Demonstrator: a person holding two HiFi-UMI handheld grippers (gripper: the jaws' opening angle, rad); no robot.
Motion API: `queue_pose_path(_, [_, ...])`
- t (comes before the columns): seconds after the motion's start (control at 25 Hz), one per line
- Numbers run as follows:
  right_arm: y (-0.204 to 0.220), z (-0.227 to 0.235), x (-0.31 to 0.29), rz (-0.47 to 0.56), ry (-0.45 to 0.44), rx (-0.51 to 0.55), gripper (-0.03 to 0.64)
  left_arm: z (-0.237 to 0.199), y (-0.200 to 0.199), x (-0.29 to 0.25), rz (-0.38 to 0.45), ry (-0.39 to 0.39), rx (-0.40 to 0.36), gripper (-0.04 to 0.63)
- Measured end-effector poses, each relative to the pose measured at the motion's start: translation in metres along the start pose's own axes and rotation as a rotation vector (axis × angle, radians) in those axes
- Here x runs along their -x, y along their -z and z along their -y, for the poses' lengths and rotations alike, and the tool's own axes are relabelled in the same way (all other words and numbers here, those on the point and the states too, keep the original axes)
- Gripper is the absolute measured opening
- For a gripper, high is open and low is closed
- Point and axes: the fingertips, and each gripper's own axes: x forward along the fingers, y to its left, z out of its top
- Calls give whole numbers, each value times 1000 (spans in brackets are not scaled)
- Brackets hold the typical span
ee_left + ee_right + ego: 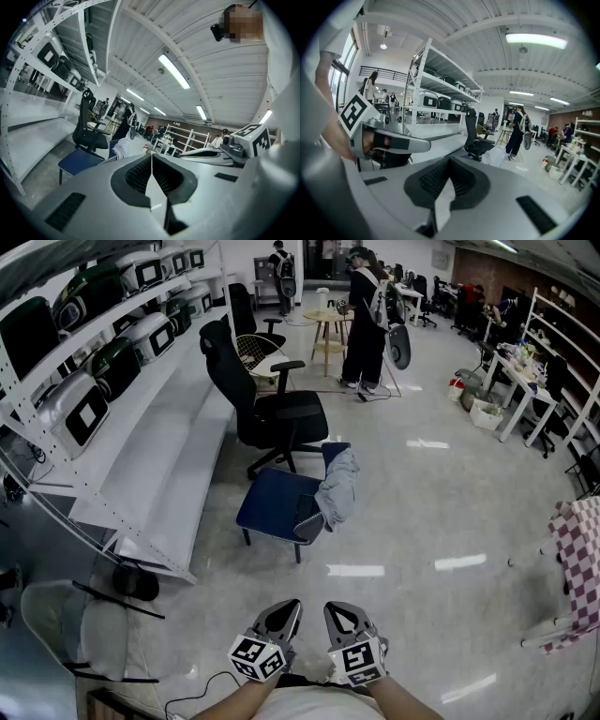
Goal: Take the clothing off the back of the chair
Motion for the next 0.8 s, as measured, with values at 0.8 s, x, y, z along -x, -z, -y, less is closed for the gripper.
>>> queue_pose_path(0.8, [1,-6,-5,-2,24,-5,15,-10,4,7,-7,-7,16,14])
